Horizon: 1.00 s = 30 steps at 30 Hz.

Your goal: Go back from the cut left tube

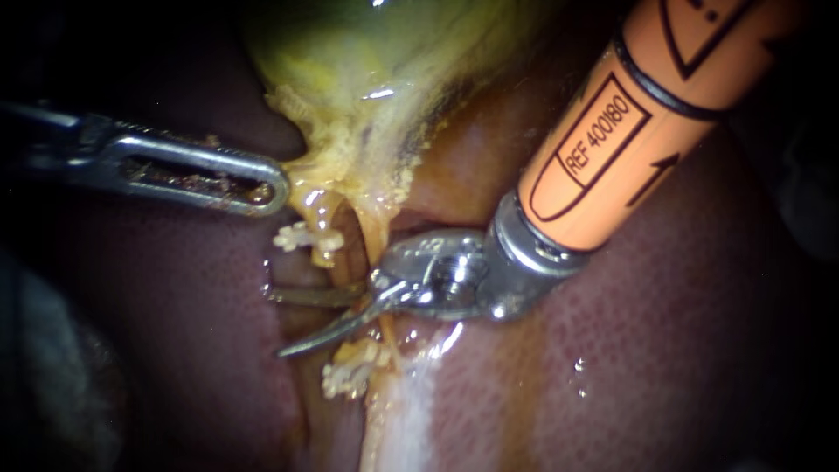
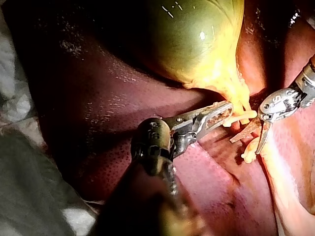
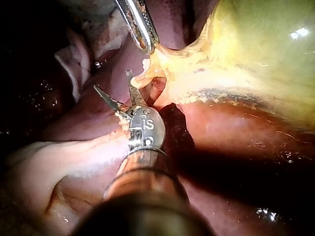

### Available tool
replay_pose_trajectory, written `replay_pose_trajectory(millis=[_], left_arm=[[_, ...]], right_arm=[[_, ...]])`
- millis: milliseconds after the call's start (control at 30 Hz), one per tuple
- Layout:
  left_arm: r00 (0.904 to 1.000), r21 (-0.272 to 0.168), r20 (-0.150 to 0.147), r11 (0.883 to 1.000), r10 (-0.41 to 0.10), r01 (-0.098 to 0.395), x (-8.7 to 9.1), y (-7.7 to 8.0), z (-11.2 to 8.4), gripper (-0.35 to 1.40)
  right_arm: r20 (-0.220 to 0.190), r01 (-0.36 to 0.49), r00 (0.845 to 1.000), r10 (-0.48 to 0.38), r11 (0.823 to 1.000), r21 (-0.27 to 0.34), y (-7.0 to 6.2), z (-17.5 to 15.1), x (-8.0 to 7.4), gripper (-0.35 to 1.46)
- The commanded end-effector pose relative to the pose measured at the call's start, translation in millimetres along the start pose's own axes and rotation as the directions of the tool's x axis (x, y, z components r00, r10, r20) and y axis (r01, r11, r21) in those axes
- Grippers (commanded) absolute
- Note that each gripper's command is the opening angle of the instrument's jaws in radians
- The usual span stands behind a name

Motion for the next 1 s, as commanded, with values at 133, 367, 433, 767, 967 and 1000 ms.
replay_pose_trajectory(millis=[133,367,433,767,967,1000], left_arm=[[1.0,0.001,-0.001,1.0,0.0,0.0,0.1,-0.2,0.0,-0.35],[1.0,0.006,-0.004,1.0,0.002,-0.002,0.2,-1.2,-0.4,-0.35],[1.0,0.008,-0.005,1.0,0.002,-0.002,0.3,-1.6,-0.5,-0.35],[1.0,0.01,-0.007,1.0,0.004,-0.003,0.3,-2.3,-0.5,-0.35],[1.0,0.01,-0.007,1.0,0.004,-0.004,0.3,-2.4,-0.5,-0.35],[1.0,0.01,-0.007,1.0,0.004,-0.004,0.3,-2.4,-0.5,-0.35]], right_arm=[[-0.003,0.022,1.0,-0.022,1.0,-0.001,-0.3,-0.6,0.1,1.13],[-0.094,0.077,0.991,-0.094,0.982,-0.174,-2.8,-3.2,-0.3,1.43],[-0.101,0.111,0.985,-0.137,0.968,-0.224,-3.7,-4.5,-0.5,1.43],[0.069,0.255,0.966,-0.248,0.877,-0.407,-6.1,-13.1,-0.5,1.43],[0.153,0.292,0.956,-0.25,0.834,-0.468,-6.6,-17.7,-2.7,1.45],[0.164,0.296,0.955,-0.247,0.827,-0.477,-6.6,-18.3,-3.0,1.45]])
